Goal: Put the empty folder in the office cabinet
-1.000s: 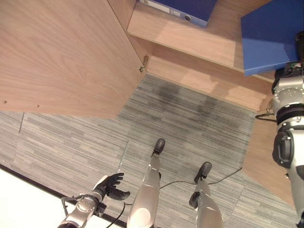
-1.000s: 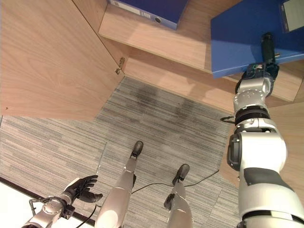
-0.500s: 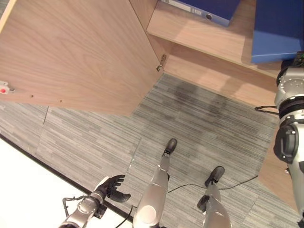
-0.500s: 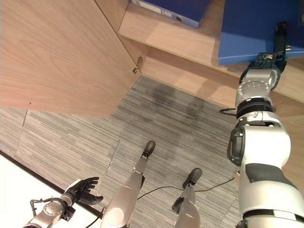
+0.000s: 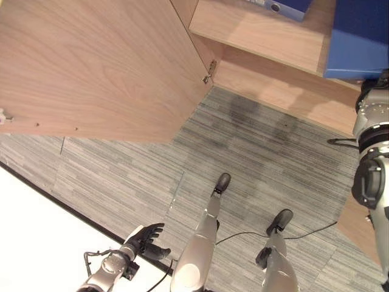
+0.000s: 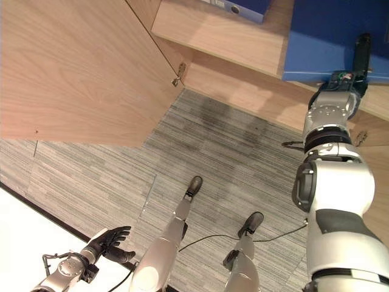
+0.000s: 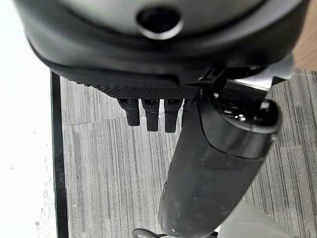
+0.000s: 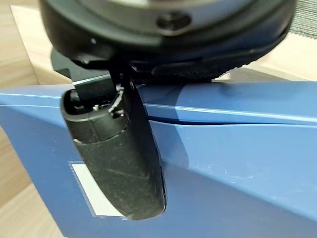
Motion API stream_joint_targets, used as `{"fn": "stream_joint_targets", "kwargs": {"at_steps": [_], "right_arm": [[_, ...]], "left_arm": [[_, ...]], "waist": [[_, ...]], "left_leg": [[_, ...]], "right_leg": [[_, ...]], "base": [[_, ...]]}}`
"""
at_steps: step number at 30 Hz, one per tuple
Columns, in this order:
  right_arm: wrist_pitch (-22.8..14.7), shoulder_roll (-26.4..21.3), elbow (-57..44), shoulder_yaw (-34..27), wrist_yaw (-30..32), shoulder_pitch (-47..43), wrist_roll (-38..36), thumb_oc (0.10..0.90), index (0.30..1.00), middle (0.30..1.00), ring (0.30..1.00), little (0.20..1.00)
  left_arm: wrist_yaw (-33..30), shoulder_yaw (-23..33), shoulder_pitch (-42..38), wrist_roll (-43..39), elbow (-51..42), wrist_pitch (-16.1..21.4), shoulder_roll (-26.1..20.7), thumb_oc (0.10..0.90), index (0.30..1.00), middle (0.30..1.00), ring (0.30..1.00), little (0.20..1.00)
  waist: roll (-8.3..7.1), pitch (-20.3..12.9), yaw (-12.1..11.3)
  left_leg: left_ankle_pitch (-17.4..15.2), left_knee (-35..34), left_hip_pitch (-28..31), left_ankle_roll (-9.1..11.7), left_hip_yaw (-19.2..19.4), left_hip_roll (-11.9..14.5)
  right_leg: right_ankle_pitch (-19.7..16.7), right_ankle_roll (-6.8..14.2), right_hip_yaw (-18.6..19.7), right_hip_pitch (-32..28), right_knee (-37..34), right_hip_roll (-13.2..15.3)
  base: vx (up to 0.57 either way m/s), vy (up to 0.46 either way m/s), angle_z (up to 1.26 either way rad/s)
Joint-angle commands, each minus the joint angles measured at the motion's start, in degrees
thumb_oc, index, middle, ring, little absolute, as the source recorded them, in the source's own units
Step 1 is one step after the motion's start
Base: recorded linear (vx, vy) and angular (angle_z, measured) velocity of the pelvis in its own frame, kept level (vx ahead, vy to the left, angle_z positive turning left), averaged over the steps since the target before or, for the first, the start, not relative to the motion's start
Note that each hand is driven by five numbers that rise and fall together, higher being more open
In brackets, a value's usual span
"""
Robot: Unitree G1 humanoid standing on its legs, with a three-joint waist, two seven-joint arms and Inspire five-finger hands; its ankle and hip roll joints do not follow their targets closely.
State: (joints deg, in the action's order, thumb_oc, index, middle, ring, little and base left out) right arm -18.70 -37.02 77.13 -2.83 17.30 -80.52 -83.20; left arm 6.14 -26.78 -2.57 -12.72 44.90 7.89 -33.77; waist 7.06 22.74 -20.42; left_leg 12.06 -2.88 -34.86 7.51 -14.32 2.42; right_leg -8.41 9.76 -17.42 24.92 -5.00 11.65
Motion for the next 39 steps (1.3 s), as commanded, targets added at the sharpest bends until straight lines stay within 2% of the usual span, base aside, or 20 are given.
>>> {"fn": "stream_joint_targets", "kwargs": {"at_steps": [1,12,13,14,15,21,25,28,29,33,39], "right_arm": [[-2.2,-9.4,-3.8,6.8,-1.3,-2.8,4.9,0.4,0.3,0.3,0.3,0.3],[-3.0,-9.7,-3.8,11.0,-0.8,-6.9,6.5,0.4,0.3,0.3,0.3,0.3],[-3.0,-9.6,-3.7,11.2,-0.7,-7.3,6.6,0.427,0.34,0.34,0.34,0.34],[-2.9,-9.7,-3.2,11.6,-0.2,-7.9,6.9,0.569,0.554,0.554,0.554,0.554],[-2.7,-9.7,-2.9,11.7,-0.1,-8.1,6.8,0.8,0.9,0.9,0.9,0.9],[0.1,-10.3,1.7,13.4,1.2,-10.7,7.4,0.8,0.9,0.9,0.9,0.9],[3.8,-11.6,4.7,18.2,1.9,-15.2,9.9,0.8,0.9,0.9,0.9,0.9],[15.7,-13.5,13.5,27.9,-1.4,-21.4,18.6,0.8,0.9,0.9,0.9,0.9],[17.8,-13.8,14.4,30.1,-1.9,-22.9,21.2,0.8,0.9,0.9,0.9,0.9],[19.1,-15.7,14.1,34.7,-0.1,-26.6,29.2,0.8,0.9,0.9,0.9,0.9],[21.7,-15.9,15.2,36.7,-2.6,-26.5,30.6,0.8,0.9,0.9,0.9,0.9]], "left_arm": [[0.0,-1.5,5.5,1.0,2.3,-0.1,-3.1,0.8,0.9,0.9,0.9,0.9],[-0.2,-1.1,6.4,-0.4,2.0,0.0,-3.2,0.8,0.9,0.9,0.9,0.9],[-0.3,-1.2,6.2,-0.5,2.0,-0.1,-3.2,0.8,0.9,0.9,0.9,0.9],[-0.3,-1.4,6.4,-0.7,1.8,-0.1,-3.1,0.8,0.9,0.9,0.9,0.9],[-0.3,-1.4,6.4,-0.6,1.8,-0.1,-3.1,0.8,0.9,0.9,0.9,0.9],[-1.3,-2.1,5.6,-0.4,2.1,0.0,-3.1,0.8,0.9,0.9,0.9,0.9],[-1.7,-2.6,5.3,-0.1,2.7,-0.4,-3.4,0.8,0.9,0.9,0.9,0.9],[-1.2,-3.7,3.2,1.4,3.0,-1.0,-4.2,0.8,0.9,0.9,0.9,0.9],[-0.9,-4.1,2.7,2.1,2.9,-1.3,-4.9,0.8,0.9,0.9,0.9,0.9],[-1.0,-4.3,1.7,4.1,2.6,-1.7,-3.7,0.8,0.9,0.9,0.9,0.9],[-1.6,-4.4,0.3,3.2,2.8,-2.4,-1.9,0.8,0.9,0.9,0.9,0.9]], "waist": [[2.23,-0.6,-0.5],[2.9,-0.3,-0.2],[2.86,-0.3,-0.2],[2.84,-0.2,-0.1],[2.87,-0.2,-0.1],[2.66,-0.3,0.6],[1.88,-0.7,0.8],[0.97,-0.9,1.2],[0.44,-1.2,1.2],[-0.44,-1.9,1.2],[-1.48,-2.5,0.6]], "left_leg": [[-8.5,-1.5,3.0,0.7,-0.3,-1.9],[-8.4,-2.1,-0.8,0.8,0.2,-2.1],[-8.4,-2.1,-1.0,0.9,0.3,-2.1],[-8.4,-2.1,-1.2,0.8,0.4,-2.2],[-8.3,-2.1,-1.2,0.8,0.5,-2.2],[-8.3,-2.1,-1.1,0.9,0.8,-2.2],[-8.4,-2.1,-0.8,1.0,0.6,-2.1],[-8.4,-2.1,-0.4,1.0,0.5,-1.8],[-8.4,-2.1,-0.2,1.0,0.4,-1.8],[-8.4,-2.1,0.8,1.1,0.1,-1.6],[-8.7,-2.1,2.7,1.3,-0.8,-1.4]], "right_leg": [[7.9,2.0,-2.7,-1.8,0.8,-2.2],[7.1,2.3,-1.0,3.9,0.5,-2.8],[7.1,2.4,-1.0,4.1,0.5,-2.8],[7.0,2.3,-0.7,4.4,0.5,-2.9],[7.0,2.3,-0.6,4.6,0.6,-2.9],[7.2,2.2,-0.7,5.3,1.4,-2.7],[7.2,2.0,-0.8,5.2,1.6,-2.7],[7.2,1.9,-1.1,4.8,1.7,-2.6],[7.3,1.8,-1.3,4.5,1.8,-2.6],[7.1,1.8,-1.9,3.1,1.6,-2.5],[7.3,1.7,-2.8,0.5,1.3,-2.4]], "base": [[0.07,0.001,-0.02],[0.06,0.013,-0.07],[0.04,0.026,-0.07],[0.03,0.008,-0.06],[0.03,0.009,-0.04],[0.0,0.0,0.0],[0.0,-0.009,0.0],[0.01,-0.057,0.04],[0.01,-0.071,0.06],[0.01,-0.063,0.04],[-0.01,-0.034,-0.03]]}}
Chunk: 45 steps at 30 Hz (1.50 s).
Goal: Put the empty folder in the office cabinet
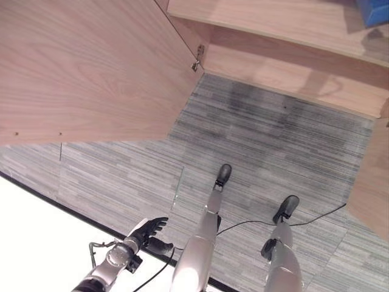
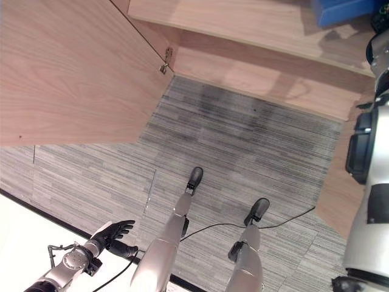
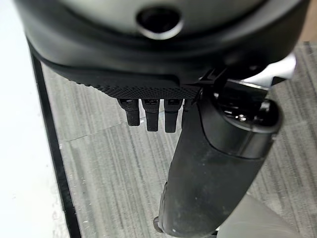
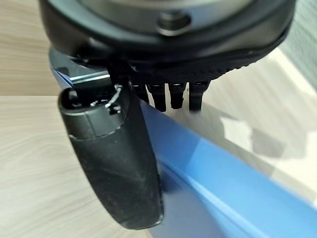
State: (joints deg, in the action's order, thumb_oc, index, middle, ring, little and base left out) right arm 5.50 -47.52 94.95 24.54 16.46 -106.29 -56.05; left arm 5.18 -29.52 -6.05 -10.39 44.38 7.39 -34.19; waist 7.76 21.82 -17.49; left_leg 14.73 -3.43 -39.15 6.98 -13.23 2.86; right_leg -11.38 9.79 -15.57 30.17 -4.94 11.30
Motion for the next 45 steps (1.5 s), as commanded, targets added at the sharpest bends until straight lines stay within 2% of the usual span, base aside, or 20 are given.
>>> {"fn": "stream_joint_targets", "kwargs": {"at_steps": [1,9,15,22,25,26,27,28,35,45], "right_arm": [[-2.3,-5.3,-2.8,9.2,-2.1,-0.3,3.4,0.8,0.9,0.9,0.9,0.9],[-1.5,-2.4,-3.7,6.2,-5.5,5.7,5.1,0.8,0.9,0.9,0.9,0.9],[-1.4,1.2,-3.0,0.1,-5.3,12.0,5.8,0.8,0.9,0.9,0.9,0.9],[-1.6,6.7,-3.8,-6.0,-4.9,17.3,7.5,0.8,0.9,0.9,0.9,0.9],[-3.1,8.4,-4.6,-9.6,-3.9,18.8,4.8,0.8,0.9,0.9,0.9,0.9],[-4.6,9.3,-5.5,-11.6,-2.9,19.2,2.8,0.532,0.498,0.498,0.498,0.498],[-4.6,9.3,-5.6,-11.7,-2.8,19.3,2.8,0.445,0.368,0.368,0.368,0.368],[-5.6,9.8,-6.1,-12.6,-2.0,19.3,2.0,0.4,0.3,0.3,0.3,0.3],[-12.7,12.3,-11.8,-19.1,1.4,23.3,-4.3,0.4,0.3,0.3,0.3,0.3],[-19.0,13.8,-16.4,-24.3,3.2,26.7,-9.4,0.4,0.3,0.3,0.3,0.3]], "left_arm": [[-0.6,-1.4,3.9,0.6,3.4,-2.0,-1.4,0.8,0.9,0.9,0.9,0.9],[-0.8,0.3,2.5,-1.2,5.8,-2.1,0.1,0.8,0.9,0.9,0.9,0.9],[-1.2,0.8,1.2,-1.9,7.5,-2.8,1.4,0.8,0.9,0.9,0.9,0.9],[-2.0,2.3,-0.8,-2.0,11.5,-3.8,2.9,0.8,0.9,0.9,0.9,0.9],[-2.5,3.0,-1.3,-1.8,13.5,-4.0,3.8,0.8,0.9,0.9,0.9,0.9],[-2.8,3.1,-1.5,-1.5,14.7,-4.1,4.2,0.8,0.9,0.9,0.9,0.9],[-2.8,3.1,-1.4,-1.5,14.7,-4.1,4.2,0.8,0.9,0.9,0.9,0.9],[-3.1,3.3,-1.5,-1.3,15.3,-4.0,4.4,0.8,0.9,0.9,0.9,0.9],[-4.2,4.4,-1.2,-1.4,16.9,-3.7,6.2,0.8,0.9,0.9,0.9,0.9],[-4.3,4.1,-0.2,-1.7,16.2,-2.9,7.2,0.8,0.9,0.9,0.9,0.9]], "waist": [[-2.29,-1.7,-2.3],[-3.34,-1.8,-1.8],[-4.16,-2.0,-1.3],[-5.96,-2.7,-0.5],[-6.51,-3.3,-0.2],[-6.71,-3.6,0.0],[-6.76,-3.6,0.0],[-6.79,-3.8,0.0],[-6.64,-5.1,0.6],[-5.32,-5.9,0.7]], "left_leg": [[-11.4,-1.5,7.3,1.7,-1.9,-1.8],[-11.5,-1.3,9.6,1.7,-1.8,-1.3],[-11.9,-0.9,12.0,1.4,-1.8,-1.2],[-12.6,0.3,14.9,1.1,-1.8,-1.0],[-13.3,1.3,15.6,0.9,-2.1,-1.1],[-13.5,1.9,15.7,0.9,-2.3,-1.3],[-13.6,2.0,15.7,0.9,-2.3,-1.3],[-13.6,2.4,15.6,0.9,-2.3,-1.4],[-14.3,3.5,15.4,0.5,-3.0,-1.8],[-14.7,3.7,16.0,0.0,-3.3,-1.9]], "right_leg": [[10.2,1.7,-4.7,-5.1,1.3,-1.9],[10.4,1.5,-5.0,-7.4,1.6,-1.7],[10.7,1.1,-5.2,-9.9,2.0,-1.6],[11.4,0.5,-5.7,-13.4,2.7,-1.5],[11.7,0.3,-5.8,-14.5,3.1,-1.3],[11.9,0.2,-5.9,-14.8,3.2,-1.2],[11.9,0.2,-5.9,-14.9,3.2,-1.2],[12.0,0.1,-6.0,-15.0,3.3,-1.1],[12.9,-0.1,-6.0,-15.3,4.4,-1.1],[13.7,0.1,-5.9,-15.3,5.4,-1.0]], "base": [[0.0,0.0,0.0],[-0.03,0.019,0.04],[-0.05,0.015,0.0],[-0.06,0.016,0.0],[-0.03,0.014,-0.01],[-0.05,0.015,0.03],[-0.05,0.025,0.09],[-0.03,0.013,0.11],[-0.02,0.017,0.04],[0.0,0.009,0.02]]}}
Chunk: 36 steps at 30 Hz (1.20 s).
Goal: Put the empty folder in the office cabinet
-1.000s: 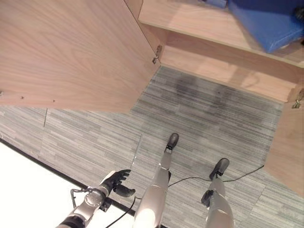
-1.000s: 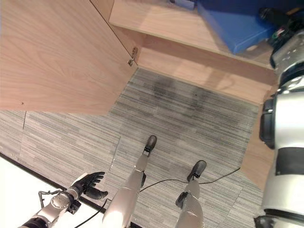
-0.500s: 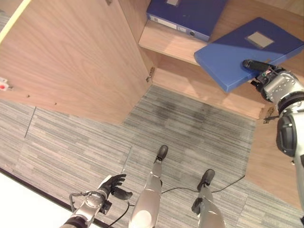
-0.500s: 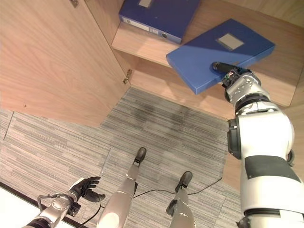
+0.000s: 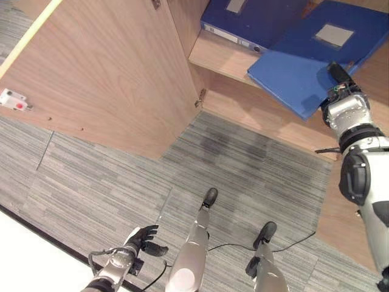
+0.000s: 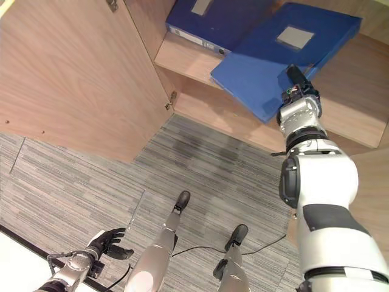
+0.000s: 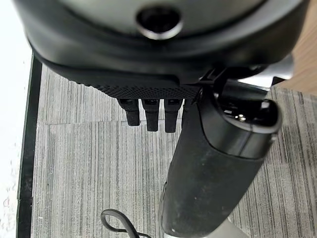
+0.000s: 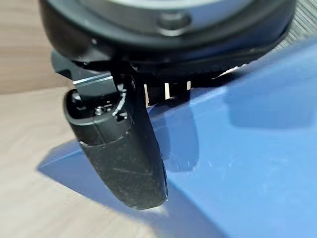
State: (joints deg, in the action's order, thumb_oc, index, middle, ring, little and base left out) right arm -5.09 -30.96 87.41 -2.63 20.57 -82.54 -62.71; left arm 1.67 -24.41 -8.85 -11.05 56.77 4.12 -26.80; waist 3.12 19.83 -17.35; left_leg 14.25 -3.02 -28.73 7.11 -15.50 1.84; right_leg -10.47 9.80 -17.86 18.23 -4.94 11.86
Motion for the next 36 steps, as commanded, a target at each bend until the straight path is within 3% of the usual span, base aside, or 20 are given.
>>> {"fn": "stream_joint_targets", "kwargs": {"at_steps": [1,10,18,19,20,27,29,30,31,36], "right_arm": [[-8.4,-2.7,-8.9,2.8,-0.9,3.0,-2.8,0.4,0.3,0.3,0.3,0.3],[-15.5,-5.6,-12.8,-2.1,1.5,4.4,-8.3,0.4,0.3,0.3,0.3,0.3],[-21.5,-5.5,-17.0,-8.0,5.1,7.2,-11.1,0.4,0.3,0.3,0.3,0.3],[-24.1,-5.0,-19.4,-10.3,6.8,7.8,-12.0,0.4,0.3,0.3,0.3,0.3],[-24.2,-5.4,-19.2,-10.4,7.1,7.6,-12.3,0.4,0.3,0.3,0.3,0.3],[-24.7,-6.4,-19.2,-9.3,6.9,6.2,-12.8,0.4,0.3,0.3,0.3,0.3],[-23.6,-9.3,-17.9,-5.7,6.5,2.7,-12.6,0.4,0.3,0.3,0.3,0.3],[-22.8,-11.0,-17.2,-3.8,6.3,0.9,-12.2,0.499,0.448,0.448,0.448,0.448],[-22.7,-11.2,-17.0,-3.6,6.3,0.7,-12.2,0.8,0.9,0.9,0.9,0.9],[-18.4,-16.0,-12.6,2.6,5.4,-4.3,-11.5,0.8,0.9,0.9,0.9,0.9]], "left_arm": [[-0.8,-1.1,2.7,-1.0,3.8,0.4,-0.2,0.8,0.9,0.9,0.9,0.9],[-0.9,-1.8,4.6,-0.1,2.2,1.1,0.1,0.8,0.9,0.9,0.9,0.9],[-1.1,-3.1,4.7,0.2,0.8,1.1,0.5,0.8,0.9,0.9,0.9,0.9],[-0.6,-4.2,5.1,0.0,-0.1,1.4,0.7,0.8,0.9,0.9,0.9,0.9],[0.3,-5.2,5.6,-0.3,-1.5,1.6,0.4,0.8,0.9,0.9,0.9,0.9],[0.7,-6.5,7.3,-0.2,-3.7,2.0,-0.5,0.8,0.9,0.9,0.9,0.9],[1.0,-6.8,8.2,-1.2,-5.2,2.5,-1.7,0.8,0.9,0.9,0.9,0.9],[1.0,-6.9,9.1,-1.6,-5.4,2.9,-2.3,0.8,0.9,0.9,0.9,0.9],[1.1,-6.9,9.1,-1.6,-5.4,2.9,-2.2,0.8,0.9,0.9,0.9,0.9],[1.2,-6.9,11.4,-1.1,-5.9,3.2,-3.4,0.8,0.9,0.9,0.9,0.9]], "waist": [[-0.69,-4.0,0.5],[0.57,-4.7,0.1],[2.14,-5.0,-0.2],[3.33,-5.1,-0.4],[4.77,-5.0,-1.0],[7.05,-4.4,-2.2],[8.81,-3.5,-3.0],[9.38,-3.0,-3.3],[9.43,-3.1,-3.3],[9.88,-2.5,-3.9]], "left_leg": [[-14.2,3.3,5.5,-0.1,-1.1,-0.9],[-14.0,2.3,5.9,-0.1,-1.6,-1.1],[-14.1,1.7,6.0,-0.1,-1.7,-1.5],[-13.9,1.2,6.0,-0.1,-1.6,-1.5],[-13.4,0.6,5.5,0.0,-1.5,-1.6],[-12.4,-1.3,4.7,0.2,-1.3,-1.7],[-12.0,-1.7,2.7,0.3,-1.0,-2.1],[-11.8,-1.9,1.8,0.5,-0.9,-2.2],[-11.8,-1.9,1.6,0.5,-0.8,-2.2],[-11.7,-2.0,-0.9,0.7,0.0,-2.3]], "right_leg": [[12.8,0.1,-3.6,-3.4,5.4,-1.6],[13.4,0.3,-4.2,-3.7,5.3,-1.6],[13.5,0.5,-4.4,-3.7,4.8,-1.6],[13.3,0.7,-4.5,-3.5,4.5,-1.4],[13.1,1.0,-4.5,-3.0,4.2,-1.1],[12.6,1.3,-5.0,-1.3,4.0,-0.8],[12.3,1.6,-5.1,1.3,4.1,-0.5],[12.0,1.7,-5.1,2.5,4.0,-0.4],[12.0,1.7,-5.1,2.7,4.0,-0.4],[11.6,1.7,-4.2,6.0,4.2,-0.5]], "base": [[0.02,0.008,0.03],[0.0,0.002,0.01],[0.01,-0.004,0.02],[0.06,-0.001,0.02],[0.06,-0.001,0.0],[0.05,0.002,0.0],[0.13,0.027,0.02],[0.08,0.011,0.01],[0.06,0.012,0.01],[0.06,0.016,-0.07]]}}
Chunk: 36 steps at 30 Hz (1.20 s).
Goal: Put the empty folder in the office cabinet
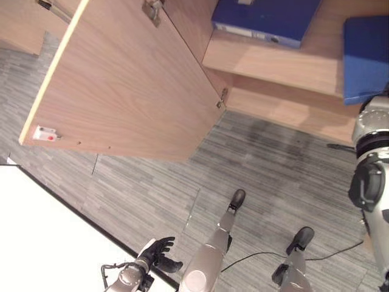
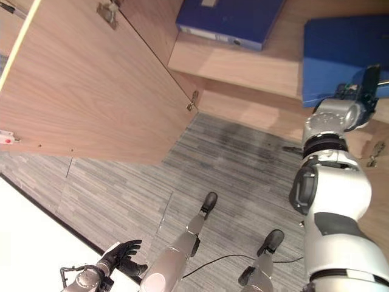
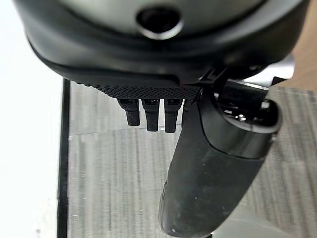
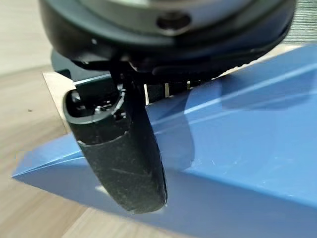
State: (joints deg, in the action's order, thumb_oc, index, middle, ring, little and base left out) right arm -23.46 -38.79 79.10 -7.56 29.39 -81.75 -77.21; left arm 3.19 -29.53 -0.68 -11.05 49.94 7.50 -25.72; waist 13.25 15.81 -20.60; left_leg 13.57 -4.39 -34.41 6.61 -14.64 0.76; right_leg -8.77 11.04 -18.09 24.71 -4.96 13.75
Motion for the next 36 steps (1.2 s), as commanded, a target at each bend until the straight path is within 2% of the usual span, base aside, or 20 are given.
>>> {"fn": "stream_joint_targets", "kwargs": {"at_steps": [1,4,8,11,16,20,22,27,30,32,35,36], "right_arm": [[1.8,-10.6,-1.2,10.6,-2.7,-8.3,3.5,0.8,0.9,0.9,0.9,0.9],[5.2,-13.5,2.4,15.3,-2.1,-12.2,5.9,0.8,0.9,0.9,0.9,0.9],[7.6,-14.9,5.0,20.6,-1.9,-16.8,7.0,0.8,0.9,0.9,0.9,0.9],[8.6,-14.1,3.5,23.4,-3.0,-17.7,9.0,0.8,0.9,0.9,0.9,0.9],[12.8,-12.3,6.2,27.2,-6.4,-19.2,9.7,0.8,0.9,0.9,0.9,0.9],[18.6,-10.6,8.9,32.2,-10.2,-22.2,12.1,0.8,0.9,0.9,0.9,0.9],[18.8,-10.2,9.0,33.3,-10.5,-23.5,12.6,0.8,0.9,0.9,0.9,0.9],[18.1,-8.6,7.9,32.5,-10.0,-23.5,12.4,0.8,0.9,0.9,0.9,0.9],[15.9,-6.9,6.3,30.0,-9.9,-21.9,9.7,0.8,0.9,0.9,0.9,0.9],[12.3,-5.2,3.2,26.5,-8.9,-19.2,6.8,0.8,0.9,0.9,0.9,0.9],[3.5,-1.0,-3.7,18.0,-6.9,-14.6,2.1,0.8,0.9,0.9,0.9,0.9],[1.6,0.3,-5.5,15.4,-6.4,-13.0,0.9,0.8,0.9,0.9,0.9,0.9]], "left_arm": [[-0.3,-2.1,3.3,-1.4,0.6,-0.1,-5.1,0.8,0.9,0.9,0.9,0.9],[-0.6,-2.7,4.1,-1.0,0.1,0.0,-5.5,0.8,0.9,0.9,0.9,0.9],[-0.8,-2.8,3.6,-1.3,-0.7,0.1,-6.2,0.8,0.9,0.9,0.9,0.9],[-1.0,-2.7,3.2,-1.6,-0.4,0.1,-5.9,0.8,0.9,0.9,0.9,0.9],[-0.7,-2.4,1.2,-1.4,0.9,-0.5,-5.7,0.8,0.9,0.9,0.9,0.9],[-0.7,-1.9,-0.6,-1.1,2.7,-1.2,-5.5,0.8,0.9,0.9,0.9,0.9],[-0.9,-1.9,-1.3,-0.9,3.8,-1.3,-5.1,0.8,0.9,0.9,0.9,0.9],[-1.6,-2.1,-3.2,-1.0,5.7,-1.9,-3.7,0.8,0.9,0.9,0.9,0.9],[-1.9,-1.9,-3.6,-1.2,6.4,-1.9,-3.0,0.8,0.9,0.9,0.9,0.9],[-2.2,-1.7,-3.9,-1.6,6.8,-1.9,-2.6,0.8,0.9,0.9,0.9,0.9],[-3.2,-1.7,-4.0,-1.8,7.4,-1.9,-1.3,0.8,0.9,0.9,0.9,0.9],[-3.2,-1.7,-4.2,-2.0,7.4,-2.0,-1.2,0.8,0.9,0.9,0.9,0.9]], "waist": [[-0.43,2.1,-0.6],[-0.52,2.4,-1.1],[-0.58,2.7,-1.4],[-1.01,3.0,-1.5],[-2.23,3.3,-0.6],[-3.47,3.3,0.1],[-3.82,3.4,0.5],[-5.14,3.0,1.0],[-5.71,2.9,1.0],[-6.07,2.7,1.0],[-6.08,2.5,0.7],[-6.17,2.3,0.8]], "left_leg": [[-10.9,-0.6,3.6,1.2,-0.6,-1.2],[-10.6,-0.6,1.9,1.2,-0.5,-1.3],[-10.3,-0.6,-0.1,1.2,-0.2,-1.3],[-10.2,-0.6,-0.5,1.3,0.0,-1.3],[-10.1,-0.6,-0.1,1.2,0.2,-1.0],[-10.3,-0.6,1.2,1.3,0.2,-0.5],[-10.5,-0.6,2.0,1.4,0.2,-0.5],[-10.9,-0.6,3.8,1.5,0.1,-0.1],[-10.9,-0.5,4.6,1.5,-0.1,0.1],[-11.2,-0.5,5.5,1.4,-0.2,0.1],[-11.4,-0.4,6.5,1.2,-0.8,0.0],[-11.5,-0.4,6.7,1.2,-0.9,-0.1]], "right_leg": [[9.9,0.5,-3.5,0.8,4.1,-2.5],[9.7,0.4,-2.8,2.6,3.9,-2.8],[9.7,0.2,-2.2,4.6,4.0,-3.1],[9.6,0.1,-2.0,5.3,4.0,-3.4],[9.5,-0.1,-1.5,5.5,4.4,-3.5],[9.4,-0.4,-1.4,4.8,4.8,-3.3],[9.4,-0.4,-1.4,4.3,5.0,-3.3],[9.4,-0.5,-1.7,2.3,5.1,-3.2],[9.4,-0.5,-1.9,1.1,5.0,-3.0],[9.5,-0.4,-2.2,0.2,5.0,-3.0],[9.7,-0.4,-2.5,-1.4,4.9,-3.0],[9.8,-0.3,-2.7,-1.9,4.8,-3.0]], "base": [[0.07,-0.004,-0.13],[0.06,-0.014,-0.07],[0.03,-0.013,-0.04],[0.01,-0.01,-0.11],[0.0,-0.013,-0.05],[-0.01,-0.008,-0.02],[0.0,0.0,0.0],[0.0,0.0,0.0],[0.0,0.0,0.0],[0.0,0.0,0.0],[-0.03,0.0,0.01],[-0.06,0.012,0.02]]}}
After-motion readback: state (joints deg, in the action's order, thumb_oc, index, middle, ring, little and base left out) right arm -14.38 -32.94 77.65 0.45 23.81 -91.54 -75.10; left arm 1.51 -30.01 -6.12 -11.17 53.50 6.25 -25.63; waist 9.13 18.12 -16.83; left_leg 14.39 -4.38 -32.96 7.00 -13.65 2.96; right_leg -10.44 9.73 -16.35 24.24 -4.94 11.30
